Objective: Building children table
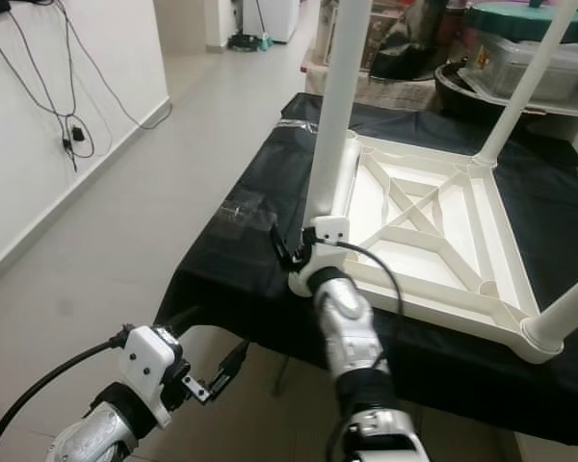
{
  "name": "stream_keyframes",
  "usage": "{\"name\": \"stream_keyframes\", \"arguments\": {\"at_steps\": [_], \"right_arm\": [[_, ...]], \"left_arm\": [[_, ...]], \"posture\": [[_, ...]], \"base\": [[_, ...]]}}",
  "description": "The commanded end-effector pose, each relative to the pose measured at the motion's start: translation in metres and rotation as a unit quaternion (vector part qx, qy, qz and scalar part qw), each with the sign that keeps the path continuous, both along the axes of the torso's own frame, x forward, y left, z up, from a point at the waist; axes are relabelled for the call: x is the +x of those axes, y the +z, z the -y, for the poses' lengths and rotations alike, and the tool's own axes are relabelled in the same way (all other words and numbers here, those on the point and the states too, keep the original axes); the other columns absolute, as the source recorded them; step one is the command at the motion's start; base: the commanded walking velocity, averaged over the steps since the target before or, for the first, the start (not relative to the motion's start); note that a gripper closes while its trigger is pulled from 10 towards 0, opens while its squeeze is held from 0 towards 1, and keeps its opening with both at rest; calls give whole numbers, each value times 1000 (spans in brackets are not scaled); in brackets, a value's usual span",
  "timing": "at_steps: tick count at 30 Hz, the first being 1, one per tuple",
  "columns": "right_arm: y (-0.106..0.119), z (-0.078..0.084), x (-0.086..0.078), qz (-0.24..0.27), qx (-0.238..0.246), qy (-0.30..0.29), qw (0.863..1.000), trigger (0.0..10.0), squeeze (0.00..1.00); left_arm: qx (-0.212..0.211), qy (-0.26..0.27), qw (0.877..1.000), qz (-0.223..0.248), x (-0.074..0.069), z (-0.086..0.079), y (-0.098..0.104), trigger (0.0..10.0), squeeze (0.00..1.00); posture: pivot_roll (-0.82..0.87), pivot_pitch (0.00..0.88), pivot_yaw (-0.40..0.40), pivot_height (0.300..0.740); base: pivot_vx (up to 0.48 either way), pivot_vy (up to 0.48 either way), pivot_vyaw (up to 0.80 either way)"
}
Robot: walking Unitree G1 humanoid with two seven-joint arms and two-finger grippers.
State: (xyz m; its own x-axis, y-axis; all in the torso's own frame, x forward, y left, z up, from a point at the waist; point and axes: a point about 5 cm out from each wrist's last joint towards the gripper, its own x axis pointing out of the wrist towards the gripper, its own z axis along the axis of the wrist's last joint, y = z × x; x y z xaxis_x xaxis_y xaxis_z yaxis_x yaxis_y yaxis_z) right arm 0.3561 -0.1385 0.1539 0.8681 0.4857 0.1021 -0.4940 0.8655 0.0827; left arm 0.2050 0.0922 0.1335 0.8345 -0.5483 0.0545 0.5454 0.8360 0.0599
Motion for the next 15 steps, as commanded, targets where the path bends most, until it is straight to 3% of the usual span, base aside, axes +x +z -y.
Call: {"name": "stream_keyframes", "arguments": {"at_steps": [1, 5, 7, 9, 11, 12, 13, 14, 15], "right_arm": [[-1, -14, -1, -21, 6, 87, 996, 10000, 0], [6, -17, 3, -37, -15, 191, 981, 10000, 0], [6, -17, 3, -37, -15, 191, 981, 10000, 0], [8, -21, 5, -48, -28, 247, 967, 10000, 0], [8, -21, 5, -48, -28, 247, 967, 10000, 0], [8, -24, 5, -51, -55, 281, 957, 10000, 0], [8, -24, 5, -51, -55, 281, 957, 10000, 0], [8, -27, 4, -57, -69, 314, 945, 10000, 0], [8, -27, 4, -57, -69, 314, 945, 10000, 0]], "left_arm": [[2, -3, 1000, -4, -1, 1, -3, 10000, 0], [3, -7, 1000, -4, -2, 2, -3, 10000, 0], [3, -7, 1000, -4, -2, 2, -3, 10000, 0], [2, -4, 1000, -4, -2, 1, -3, 10000, 0], [2, -4, 1000, -4, -2, 1, -3, 10000, 0], [3, -3, 1000, -5, -2, 1, -3, 10000, 0], [3, -3, 1000, -5, -2, 1, -3, 10000, 0], [3, -1, 1000, -5, -2, 1, -3, 10000, 0], [3, -1, 1000, -5, -2, 1, -3, 10000, 0]], "posture": [[93, 89, -61, 740], [98, 89, -60, 740], [98, 89, -60, 740], [103, 88, -62, 740], [103, 88, -62, 740], [109, 84, -65, 740], [109, 84, -65, 740], [115, 82, -69, 740], [115, 82, -69, 740]], "base": [[0, 0, 0], [0, 0, 0], [0, 0, 0], [0, 0, 0], [0, 0, 0], [0, 0, 0], [0, 0, 0], [0, 0, 0], [0, 0, 0]]}}
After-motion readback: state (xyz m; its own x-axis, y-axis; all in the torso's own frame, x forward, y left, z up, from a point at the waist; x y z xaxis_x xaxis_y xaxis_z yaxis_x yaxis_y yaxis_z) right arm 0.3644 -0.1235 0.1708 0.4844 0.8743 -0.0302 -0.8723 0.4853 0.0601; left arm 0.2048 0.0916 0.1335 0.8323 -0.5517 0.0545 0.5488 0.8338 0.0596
